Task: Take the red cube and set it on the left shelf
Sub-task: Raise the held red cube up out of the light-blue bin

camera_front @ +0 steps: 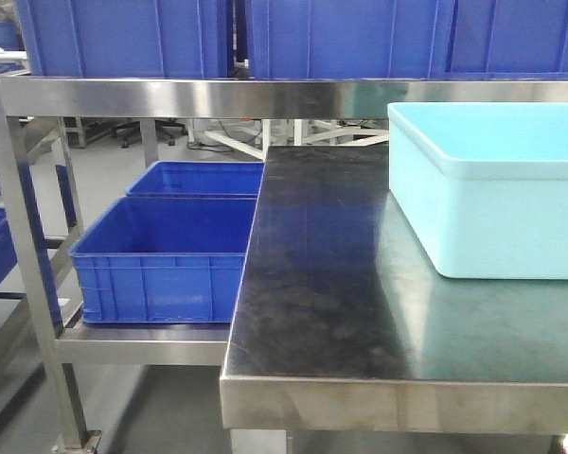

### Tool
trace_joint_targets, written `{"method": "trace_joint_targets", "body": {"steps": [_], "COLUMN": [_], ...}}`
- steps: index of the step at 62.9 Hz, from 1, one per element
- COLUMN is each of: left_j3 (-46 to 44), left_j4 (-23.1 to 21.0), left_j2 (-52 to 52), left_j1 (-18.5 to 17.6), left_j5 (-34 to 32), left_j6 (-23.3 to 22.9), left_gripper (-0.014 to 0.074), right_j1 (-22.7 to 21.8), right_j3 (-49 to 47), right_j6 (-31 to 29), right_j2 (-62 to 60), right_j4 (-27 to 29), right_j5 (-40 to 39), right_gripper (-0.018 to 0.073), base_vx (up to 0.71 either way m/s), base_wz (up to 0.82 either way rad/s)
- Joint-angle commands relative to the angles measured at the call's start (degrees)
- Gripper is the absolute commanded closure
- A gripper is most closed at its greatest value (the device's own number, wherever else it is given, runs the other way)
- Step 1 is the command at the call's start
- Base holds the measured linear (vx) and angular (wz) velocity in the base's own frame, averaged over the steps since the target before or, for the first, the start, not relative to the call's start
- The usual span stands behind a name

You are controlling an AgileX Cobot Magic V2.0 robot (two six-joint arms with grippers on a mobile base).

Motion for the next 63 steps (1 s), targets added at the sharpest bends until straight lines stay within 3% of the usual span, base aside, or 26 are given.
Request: {"method": "trace_joint_targets", "body": {"steps": [1,63], "left_j3": [1.3,1.3], "left_j4": [-0.3,-0.3], "left_j2": [0.3,0.3], "left_j1": [0.0,0.0], "left_j5": [-4.8,-4.8], "left_j6": [-0.1,-0.1], "left_gripper": [0.0495,0.0495], "right_j1": [-0.4,-0.4], "right_j3": [-1.6,-1.6], "right_j6": [-0.1,-0.1], "right_j2": [-0.3,-0.3], "right_j4": [-0.5,-0.5], "right_j5": [-4.5,-4.5], "right_gripper": [0.0530,0.0530], "base_vx": [0.00,-0.02], "base_wz": [0.00,0.04]}}
